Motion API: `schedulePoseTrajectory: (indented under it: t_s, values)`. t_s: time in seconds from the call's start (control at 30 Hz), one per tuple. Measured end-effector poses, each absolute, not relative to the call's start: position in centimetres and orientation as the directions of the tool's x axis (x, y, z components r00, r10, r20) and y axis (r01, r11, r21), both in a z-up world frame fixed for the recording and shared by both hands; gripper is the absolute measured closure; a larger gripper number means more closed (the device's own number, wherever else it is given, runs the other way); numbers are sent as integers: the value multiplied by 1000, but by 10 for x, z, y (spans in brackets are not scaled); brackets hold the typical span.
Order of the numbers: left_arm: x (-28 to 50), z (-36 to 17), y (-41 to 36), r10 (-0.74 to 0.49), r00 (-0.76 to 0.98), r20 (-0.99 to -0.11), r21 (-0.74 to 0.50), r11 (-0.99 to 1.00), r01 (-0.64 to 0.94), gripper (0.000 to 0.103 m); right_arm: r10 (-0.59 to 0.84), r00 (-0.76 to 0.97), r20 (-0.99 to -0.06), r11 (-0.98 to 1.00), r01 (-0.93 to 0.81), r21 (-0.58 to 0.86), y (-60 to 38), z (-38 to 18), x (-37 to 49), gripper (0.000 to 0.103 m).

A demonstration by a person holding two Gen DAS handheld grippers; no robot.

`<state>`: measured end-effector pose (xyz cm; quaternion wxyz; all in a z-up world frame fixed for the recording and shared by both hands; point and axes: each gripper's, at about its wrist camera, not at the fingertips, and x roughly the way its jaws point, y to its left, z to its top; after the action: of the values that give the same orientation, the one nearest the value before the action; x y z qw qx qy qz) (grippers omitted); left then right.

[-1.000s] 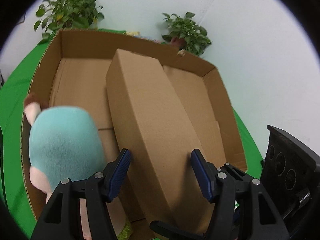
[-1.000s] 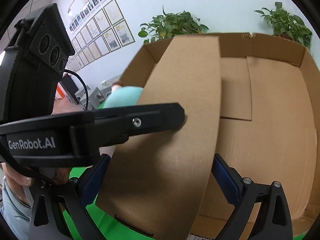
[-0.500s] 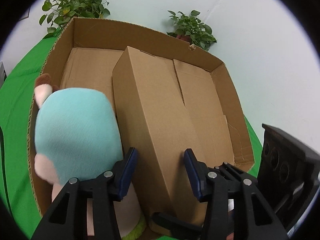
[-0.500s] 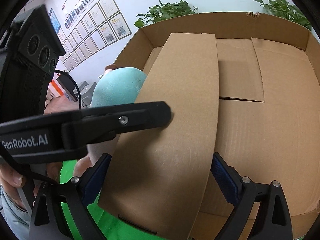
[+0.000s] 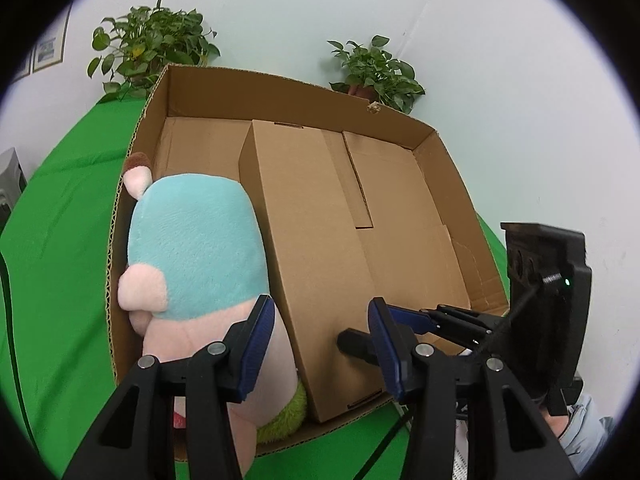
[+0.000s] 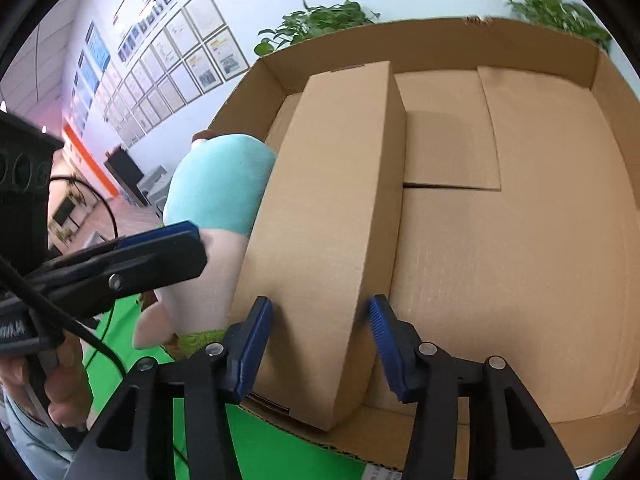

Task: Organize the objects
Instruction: 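Lower the brown box into the tray beside the pig and release, then move the left gripper to the white green-labelled medicine box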

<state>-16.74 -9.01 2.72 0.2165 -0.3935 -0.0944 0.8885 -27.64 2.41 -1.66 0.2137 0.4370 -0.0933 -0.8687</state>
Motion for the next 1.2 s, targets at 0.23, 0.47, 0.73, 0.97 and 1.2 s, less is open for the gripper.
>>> schedulePoseTrajectory:
  t_s: [0.23,0.47,0.73,0.97,1.2]
  values:
    - [-159,32,-80,414,-631,-656,-301,-910,-284,56,-424,-541,-726,-905,274,325,17,-15,-268,54]
    - [-122,53,-69,253,-774,-580,-174,-967,-186,37,-251,-700,-669,-968,184,170,50,14,-204,1]
    - [-68,70,-29,138,-888,-438,-42,-990,-133,21,-145,-783,-605,-988,84,129,86,35,-119,1]
    - [-53,72,-16,133,-895,-426,-36,-991,-130,21,-122,-810,-573,-989,54,134,109,51,-87,0]
    - [-42,68,-7,154,-883,-443,-48,-988,-148,21,-139,-796,-589,-989,86,117,107,46,-75,1]
